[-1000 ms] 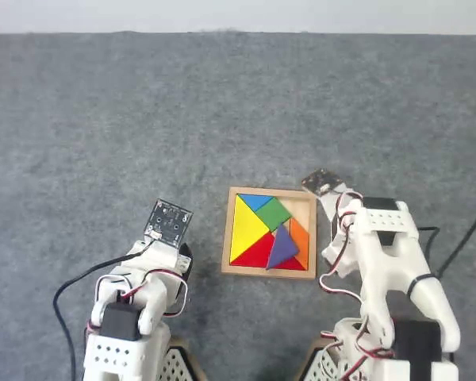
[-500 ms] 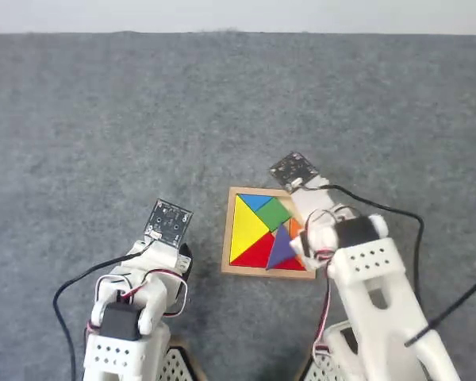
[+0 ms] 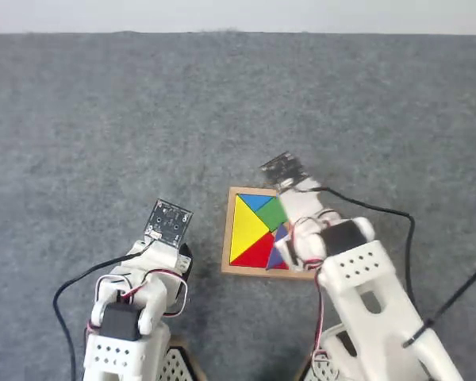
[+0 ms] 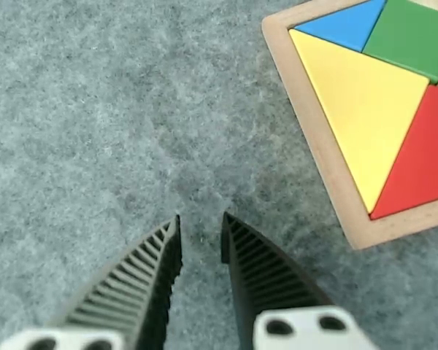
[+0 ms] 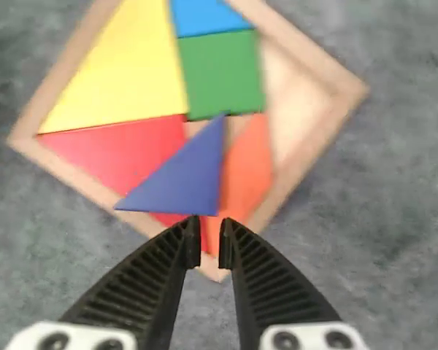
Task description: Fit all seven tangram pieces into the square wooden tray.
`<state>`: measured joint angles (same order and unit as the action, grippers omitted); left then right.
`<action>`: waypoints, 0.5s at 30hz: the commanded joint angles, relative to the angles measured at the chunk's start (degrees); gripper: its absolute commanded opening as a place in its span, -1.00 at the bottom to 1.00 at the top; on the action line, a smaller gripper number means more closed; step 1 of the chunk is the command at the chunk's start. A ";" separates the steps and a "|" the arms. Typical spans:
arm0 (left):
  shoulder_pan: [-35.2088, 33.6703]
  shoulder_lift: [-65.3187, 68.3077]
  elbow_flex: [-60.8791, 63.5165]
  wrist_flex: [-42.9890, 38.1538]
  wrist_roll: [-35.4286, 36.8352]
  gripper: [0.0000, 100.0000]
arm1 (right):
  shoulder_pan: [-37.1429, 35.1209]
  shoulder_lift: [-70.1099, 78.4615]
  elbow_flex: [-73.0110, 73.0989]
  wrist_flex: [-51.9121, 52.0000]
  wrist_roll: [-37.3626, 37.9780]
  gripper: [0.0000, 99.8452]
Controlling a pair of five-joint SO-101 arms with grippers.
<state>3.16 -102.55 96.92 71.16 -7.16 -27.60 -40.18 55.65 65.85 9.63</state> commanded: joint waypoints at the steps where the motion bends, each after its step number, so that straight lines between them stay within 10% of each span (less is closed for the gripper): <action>1: 0.09 -0.09 -0.40 0.26 0.35 -0.82 | -3.74 4.97 -3.78 -0.92 -1.14 -0.88; 15: 0.09 -0.09 -0.40 0.26 0.35 -0.82 | 3.47 17.63 -6.51 -8.22 1.14 -0.88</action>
<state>3.16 -102.55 96.92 71.16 -7.16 -27.34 -22.68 52.84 58.73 8.57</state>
